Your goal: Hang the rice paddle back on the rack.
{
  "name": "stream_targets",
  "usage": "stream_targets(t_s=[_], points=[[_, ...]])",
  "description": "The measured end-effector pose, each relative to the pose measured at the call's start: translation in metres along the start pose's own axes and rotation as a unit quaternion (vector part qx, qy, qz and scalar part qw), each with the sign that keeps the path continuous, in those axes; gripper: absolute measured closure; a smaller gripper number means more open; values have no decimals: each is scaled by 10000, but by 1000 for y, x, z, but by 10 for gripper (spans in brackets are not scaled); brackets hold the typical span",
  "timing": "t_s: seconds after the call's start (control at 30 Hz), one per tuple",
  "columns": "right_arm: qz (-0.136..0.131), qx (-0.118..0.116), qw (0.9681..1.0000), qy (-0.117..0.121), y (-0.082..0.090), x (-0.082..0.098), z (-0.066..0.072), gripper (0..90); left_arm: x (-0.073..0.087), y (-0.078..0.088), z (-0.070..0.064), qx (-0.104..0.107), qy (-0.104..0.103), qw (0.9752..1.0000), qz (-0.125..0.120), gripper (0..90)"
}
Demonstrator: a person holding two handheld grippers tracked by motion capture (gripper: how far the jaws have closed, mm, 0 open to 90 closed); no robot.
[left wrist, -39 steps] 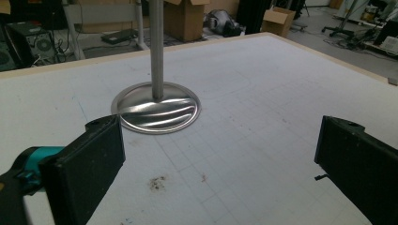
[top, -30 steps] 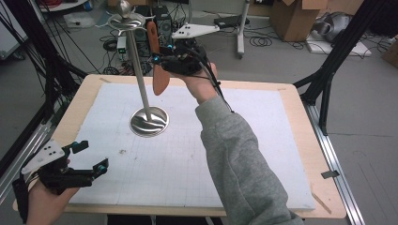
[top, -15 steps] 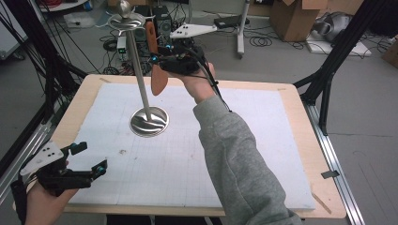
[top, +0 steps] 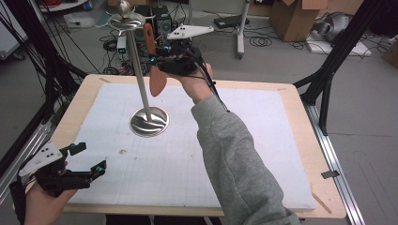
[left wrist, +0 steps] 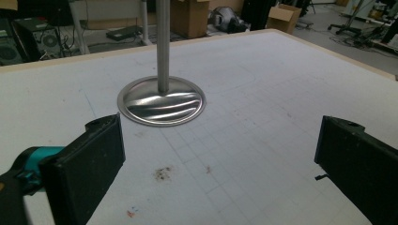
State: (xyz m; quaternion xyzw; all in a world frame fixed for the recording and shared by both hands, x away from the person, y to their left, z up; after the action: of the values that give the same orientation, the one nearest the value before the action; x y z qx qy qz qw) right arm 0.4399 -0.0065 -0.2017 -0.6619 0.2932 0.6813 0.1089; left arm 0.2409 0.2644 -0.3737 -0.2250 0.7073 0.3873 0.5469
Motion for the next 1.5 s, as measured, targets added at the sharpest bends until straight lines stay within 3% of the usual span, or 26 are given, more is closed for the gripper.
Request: stream_targets(t_s=[0.87,1.23,1.5], points=[[-38,-110,9999,-31,-4,3,1,628,1,1,1,-9,-1,10000,25,24],[-17,-235,9997,1,2,6,2,471,-2,0,3,10,49,10000,-59,24],[-187,-375,9991,-118,13,17,-1,347,-6,-9,5,96,14,9999,-53,24]])
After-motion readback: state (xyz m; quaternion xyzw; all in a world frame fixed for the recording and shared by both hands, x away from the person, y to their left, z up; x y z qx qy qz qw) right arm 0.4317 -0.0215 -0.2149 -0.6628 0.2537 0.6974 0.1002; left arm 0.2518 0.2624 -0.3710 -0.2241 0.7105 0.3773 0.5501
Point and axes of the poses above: each handheld gripper's, and its own axes: y roughly backward along the jaws, x roughly out of its underside, z roughly to its left, the point moved 4 cm from there along -y, roughly forward along the jaws, and after that the axes turned 1 degree about x, right-handed, at the moved point
